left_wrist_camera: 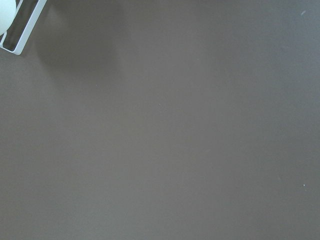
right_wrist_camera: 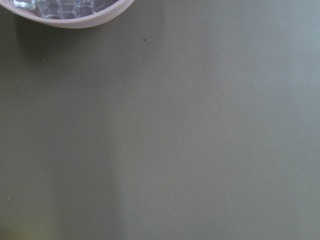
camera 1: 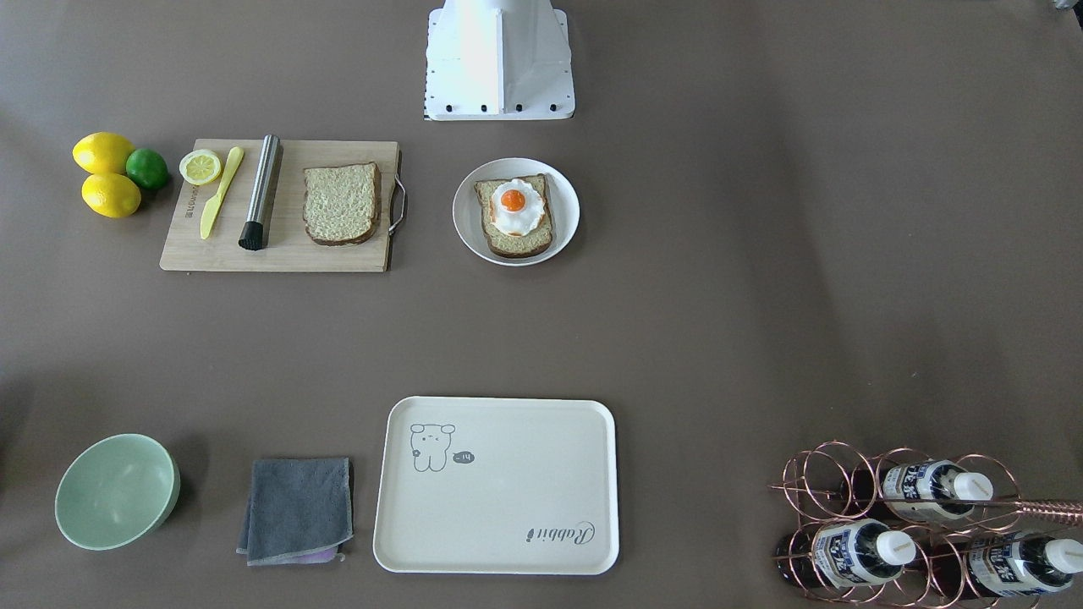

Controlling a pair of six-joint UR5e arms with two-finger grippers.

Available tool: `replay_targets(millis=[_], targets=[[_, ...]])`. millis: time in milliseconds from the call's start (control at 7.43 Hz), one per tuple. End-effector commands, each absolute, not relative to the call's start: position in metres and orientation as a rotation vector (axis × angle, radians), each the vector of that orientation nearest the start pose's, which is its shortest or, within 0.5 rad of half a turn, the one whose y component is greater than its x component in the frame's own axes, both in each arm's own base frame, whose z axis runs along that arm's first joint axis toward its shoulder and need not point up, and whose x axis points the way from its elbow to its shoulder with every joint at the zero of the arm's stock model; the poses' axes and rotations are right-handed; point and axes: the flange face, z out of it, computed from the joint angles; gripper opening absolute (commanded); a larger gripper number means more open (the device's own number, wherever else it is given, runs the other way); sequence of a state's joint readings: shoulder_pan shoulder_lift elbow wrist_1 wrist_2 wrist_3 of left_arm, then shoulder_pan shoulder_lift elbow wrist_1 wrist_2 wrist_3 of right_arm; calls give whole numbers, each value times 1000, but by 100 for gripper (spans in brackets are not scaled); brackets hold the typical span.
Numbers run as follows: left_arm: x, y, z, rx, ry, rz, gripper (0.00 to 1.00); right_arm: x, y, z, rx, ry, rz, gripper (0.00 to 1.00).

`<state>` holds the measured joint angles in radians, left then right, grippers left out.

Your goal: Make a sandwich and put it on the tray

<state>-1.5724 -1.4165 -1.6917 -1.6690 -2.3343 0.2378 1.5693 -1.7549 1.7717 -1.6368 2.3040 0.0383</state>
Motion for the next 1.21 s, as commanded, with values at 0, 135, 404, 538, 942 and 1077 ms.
replay_targets(millis=[0,135,404,538,942,1077], targets=[[-65,-435,656,164,750,254,99,66,-410,653,-64,-732,54,100],[-65,-439,652,188,747,264,99,66,-410,653,-63,-732,54,100],[-65,-450,641,246,746,282,99,66,-410,653,-64,-734,55,100],[-64,-451,633,292,764,295,99,65,-410,653,-65,-744,56,100],[-59,-439,654,259,863,287,99,65,-410,653,-65,-750,56,100],[-59,-443,649,268,863,285,99,63,-412,647,-57,-769,53,100]])
